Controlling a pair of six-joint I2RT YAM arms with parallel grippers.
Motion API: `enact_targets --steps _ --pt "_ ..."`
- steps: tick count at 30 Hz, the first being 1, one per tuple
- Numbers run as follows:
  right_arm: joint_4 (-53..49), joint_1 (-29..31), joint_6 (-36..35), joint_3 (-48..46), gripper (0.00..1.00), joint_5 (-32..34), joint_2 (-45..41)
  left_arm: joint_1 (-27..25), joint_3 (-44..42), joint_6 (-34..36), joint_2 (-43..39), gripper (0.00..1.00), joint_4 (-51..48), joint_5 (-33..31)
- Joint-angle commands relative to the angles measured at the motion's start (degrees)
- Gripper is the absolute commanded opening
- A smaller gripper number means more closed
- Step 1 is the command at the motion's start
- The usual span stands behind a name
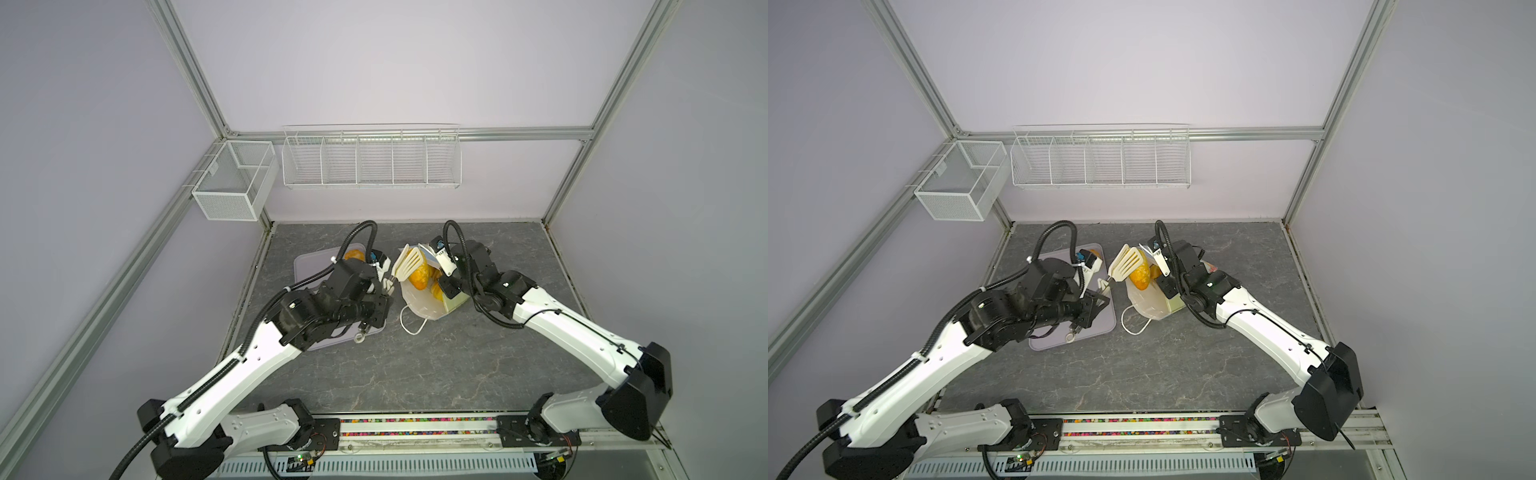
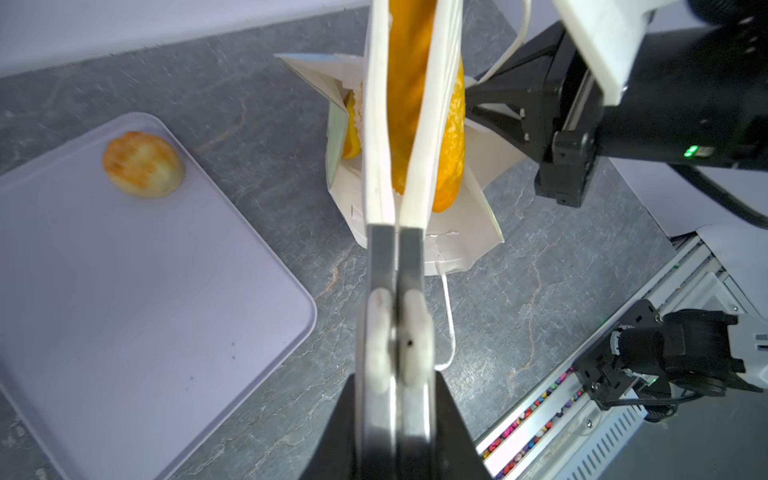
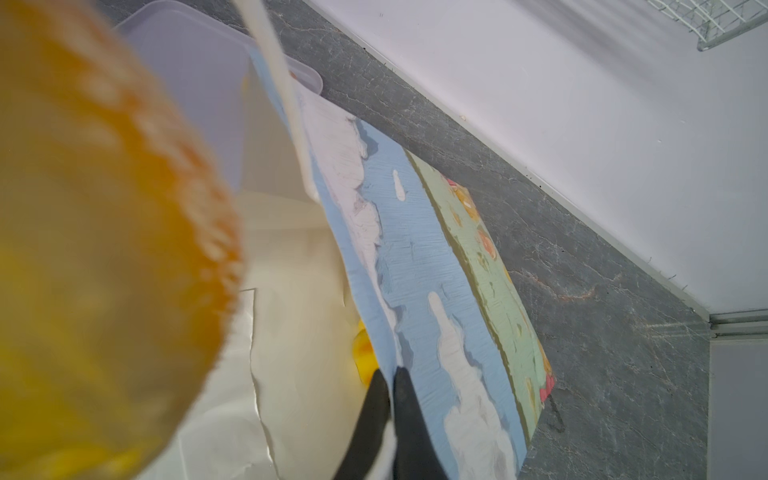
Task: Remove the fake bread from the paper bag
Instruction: 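Pinch a sugar-coated bread with the tongs and pull it out, then carry the sugar-coated bread to the tray and release it with the tongs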
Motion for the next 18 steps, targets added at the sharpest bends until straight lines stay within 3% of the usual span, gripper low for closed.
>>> enact_targets --steps 1,5,11,13,18 --pt "0.6 -0.5 -0.1 1.2 0.07 -0.7 1.5 0.7 2.1 0.3 -2.7 0.15 -5.0 -6.6" --pt "0.8 -0.5 0.1 1.2 0.07 -1.3 1.9 6.8 4.2 -0.2 -3.9 0.15 -10.5 -9.4" --pt "0.6 -0.5 -0.7 0.8 0.07 -1.5 1.3 26.9 4.1 6.8 0.7 0.14 -14.8 -5.3" --pt "0.4 -0.5 -1.1 0.6 0.07 -1.6 0.8 29.9 4.9 9.3 5.1 0.14 -15.3 -9.3" --pt "1.5 -0.5 -1.5 -1.8 0.07 -1.6 -0.6 31.5 6.0 13.2 15.4 0.13 -10.6 -21.7"
